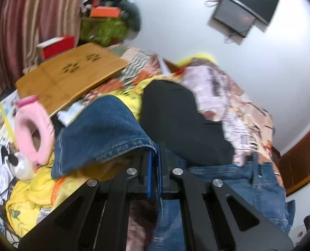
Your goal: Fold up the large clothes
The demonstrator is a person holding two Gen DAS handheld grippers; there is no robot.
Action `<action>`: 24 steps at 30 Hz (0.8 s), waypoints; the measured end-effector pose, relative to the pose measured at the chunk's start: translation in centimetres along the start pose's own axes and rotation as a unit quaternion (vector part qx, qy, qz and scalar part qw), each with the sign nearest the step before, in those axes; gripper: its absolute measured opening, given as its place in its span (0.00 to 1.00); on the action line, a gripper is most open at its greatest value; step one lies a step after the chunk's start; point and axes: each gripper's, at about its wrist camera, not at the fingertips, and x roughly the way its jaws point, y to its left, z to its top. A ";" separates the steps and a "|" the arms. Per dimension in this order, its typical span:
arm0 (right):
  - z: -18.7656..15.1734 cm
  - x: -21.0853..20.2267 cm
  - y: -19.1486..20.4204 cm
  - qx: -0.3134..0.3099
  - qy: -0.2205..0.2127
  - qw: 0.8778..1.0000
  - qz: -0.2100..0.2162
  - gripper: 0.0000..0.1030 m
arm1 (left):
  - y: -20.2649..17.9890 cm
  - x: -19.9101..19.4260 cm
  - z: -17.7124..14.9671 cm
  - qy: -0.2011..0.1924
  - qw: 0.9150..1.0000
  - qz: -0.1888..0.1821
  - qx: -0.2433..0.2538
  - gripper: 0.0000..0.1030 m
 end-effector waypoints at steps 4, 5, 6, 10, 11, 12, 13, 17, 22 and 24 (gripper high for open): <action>-0.3 -0.3 -0.6 0.001 0.000 1.000 0.000 0.89 | -4.2 -1.7 -0.2 -0.018 0.999 -0.028 0.041 0.03; -0.3 -0.2 -0.7 0.001 -0.001 1.000 0.000 0.89 | -5.1 -2.0 -0.5 -0.020 0.998 -0.035 0.049 0.03; -0.4 -0.3 -0.8 0.001 -0.001 1.000 0.000 0.89 | -6.4 -2.3 -0.7 -0.021 0.997 -0.045 0.059 0.03; -0.7 -0.5 -1.3 0.000 -0.002 1.000 0.001 0.89 | -10.4 -2.6 -2.1 -0.015 0.993 -0.073 0.091 0.03; -0.7 -0.5 -1.4 0.000 -0.001 1.000 0.001 0.89 | -11.3 -2.6 -2.6 -0.011 0.992 -0.080 0.100 0.03; -0.8 -0.4 -1.5 -0.001 0.001 1.000 0.002 0.89 | -12.4 -2.5 -3.1 -0.006 0.990 -0.089 0.110 0.03; -0.9 -0.4 -1.5 -0.002 0.002 1.000 0.002 0.89 | -13.3 -2.4 -3.7 -0.001 0.989 -0.094 0.117 0.03; -1.3 -0.3 -1.7 -0.006 0.008 1.000 0.004 0.89 | -16.6 -1.6 -6.5 0.028 0.981 -0.116 0.155 0.03; -1.7 -0.3 -1.7 -0.015 0.014 1.000 0.005 0.89 | -19.6 0.0 -10.9 0.081 0.967 -0.124 0.205 0.03; -1.8 -0.2 -1.7 -0.018 0.017 1.000 0.005 0.89 | -20.0 0.7 -12.6 0.108 0.961 -0.129 0.219 0.03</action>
